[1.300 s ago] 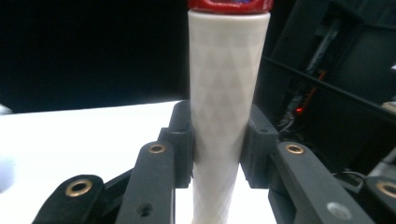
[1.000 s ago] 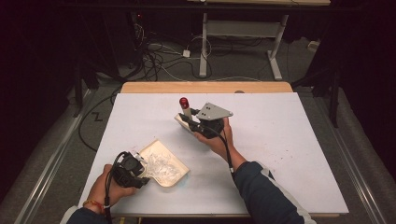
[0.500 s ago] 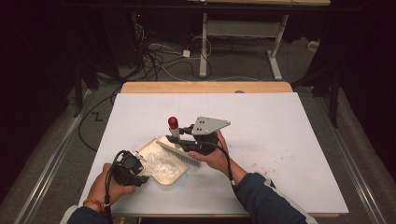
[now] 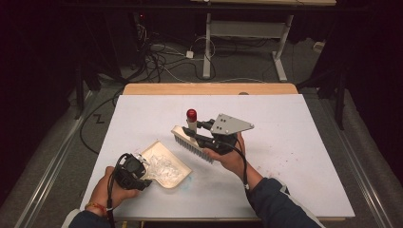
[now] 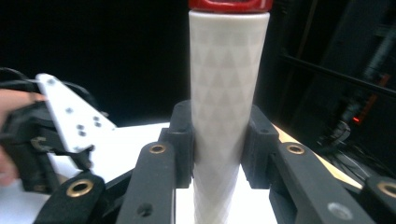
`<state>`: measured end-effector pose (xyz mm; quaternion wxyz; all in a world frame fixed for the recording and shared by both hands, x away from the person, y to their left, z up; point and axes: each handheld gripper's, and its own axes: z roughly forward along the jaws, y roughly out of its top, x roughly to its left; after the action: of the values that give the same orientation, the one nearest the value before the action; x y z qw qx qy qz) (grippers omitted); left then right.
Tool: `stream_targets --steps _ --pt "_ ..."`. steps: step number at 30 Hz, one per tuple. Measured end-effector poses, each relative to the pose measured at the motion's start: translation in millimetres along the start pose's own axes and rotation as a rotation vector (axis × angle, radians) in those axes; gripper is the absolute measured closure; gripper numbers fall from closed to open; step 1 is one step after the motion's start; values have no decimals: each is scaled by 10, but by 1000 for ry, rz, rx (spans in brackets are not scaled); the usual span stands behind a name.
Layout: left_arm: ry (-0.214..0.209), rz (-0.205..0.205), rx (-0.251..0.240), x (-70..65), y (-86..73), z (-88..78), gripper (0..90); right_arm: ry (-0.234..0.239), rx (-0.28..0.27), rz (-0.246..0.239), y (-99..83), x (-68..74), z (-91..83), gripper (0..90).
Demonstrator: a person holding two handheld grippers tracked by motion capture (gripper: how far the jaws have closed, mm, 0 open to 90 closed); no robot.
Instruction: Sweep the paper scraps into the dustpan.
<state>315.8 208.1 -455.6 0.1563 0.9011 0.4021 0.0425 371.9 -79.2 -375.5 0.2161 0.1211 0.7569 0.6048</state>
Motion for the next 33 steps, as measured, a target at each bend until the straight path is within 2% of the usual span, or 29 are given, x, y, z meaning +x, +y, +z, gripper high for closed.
stream_targets --steps 5,9,13,17,19,20,21,24,25,28,31,33 --pt "0 2 1 -2 -1 2 633 -53 58 -58 -93 23 76 698" --pt "-1 9 3 -12 -9 -1 633 -8 97 -35 -183 98 101 698" --pt "1 16 14 -28 -20 -10 633 48 110 -17 -191 253 53 695" --pt "5 23 25 -45 -32 -18 634 63 131 -38 -185 430 -1 688" --pt "16 29 35 -65 -29 -20 634 74 136 -16 -182 482 -21 686" --pt "20 34 41 -73 -27 -23 634 69 140 -20 -181 507 -27 685" --pt "24 36 42 -82 -26 -26 634 64 141 -16 -182 530 -31 681" --pt "30 38 48 -102 -24 -31 634 92 135 27 -186 573 -43 669" --pt "29 37 47 -105 -24 -32 634 101 133 28 -178 590 -50 671" --pt "27 33 42 -105 -28 -34 634 115 104 34 -121 608 -105 697" --pt "23 33 39 -108 -29 -34 634 126 67 71 -51 563 -206 698" --pt "23 34 40 -110 -26 -31 635 104 64 50 -7 536 -278 698"
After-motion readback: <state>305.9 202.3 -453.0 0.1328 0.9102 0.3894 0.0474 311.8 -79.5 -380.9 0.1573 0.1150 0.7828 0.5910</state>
